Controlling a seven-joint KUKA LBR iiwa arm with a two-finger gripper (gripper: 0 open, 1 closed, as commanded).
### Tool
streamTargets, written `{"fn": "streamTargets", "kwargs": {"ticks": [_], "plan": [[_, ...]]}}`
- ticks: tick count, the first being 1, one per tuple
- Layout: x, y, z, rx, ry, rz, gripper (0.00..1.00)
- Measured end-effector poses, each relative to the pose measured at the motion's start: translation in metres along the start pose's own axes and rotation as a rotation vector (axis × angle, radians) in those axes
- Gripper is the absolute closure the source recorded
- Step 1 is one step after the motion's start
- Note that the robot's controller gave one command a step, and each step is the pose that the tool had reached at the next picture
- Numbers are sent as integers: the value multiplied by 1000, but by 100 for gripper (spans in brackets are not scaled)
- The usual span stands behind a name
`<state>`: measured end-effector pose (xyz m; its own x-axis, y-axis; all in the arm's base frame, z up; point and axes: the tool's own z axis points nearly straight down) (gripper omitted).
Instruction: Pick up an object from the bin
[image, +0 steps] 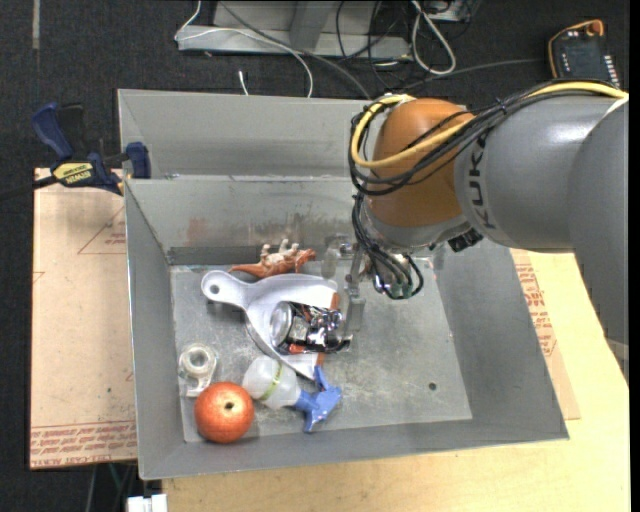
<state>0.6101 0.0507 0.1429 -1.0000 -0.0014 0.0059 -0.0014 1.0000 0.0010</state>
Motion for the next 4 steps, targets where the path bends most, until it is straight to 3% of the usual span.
{"fn": "streamTargets", "kwargs": {"ticks": [1, 2, 3, 4], "plan": [[-1, 0, -5, 0, -7, 2, 0], [-2, 15, 72, -1, -2, -238, 0], [4, 7, 15, -2, -15, -76, 0], [-1, 15, 71, -3, -4, -227, 0]]}}
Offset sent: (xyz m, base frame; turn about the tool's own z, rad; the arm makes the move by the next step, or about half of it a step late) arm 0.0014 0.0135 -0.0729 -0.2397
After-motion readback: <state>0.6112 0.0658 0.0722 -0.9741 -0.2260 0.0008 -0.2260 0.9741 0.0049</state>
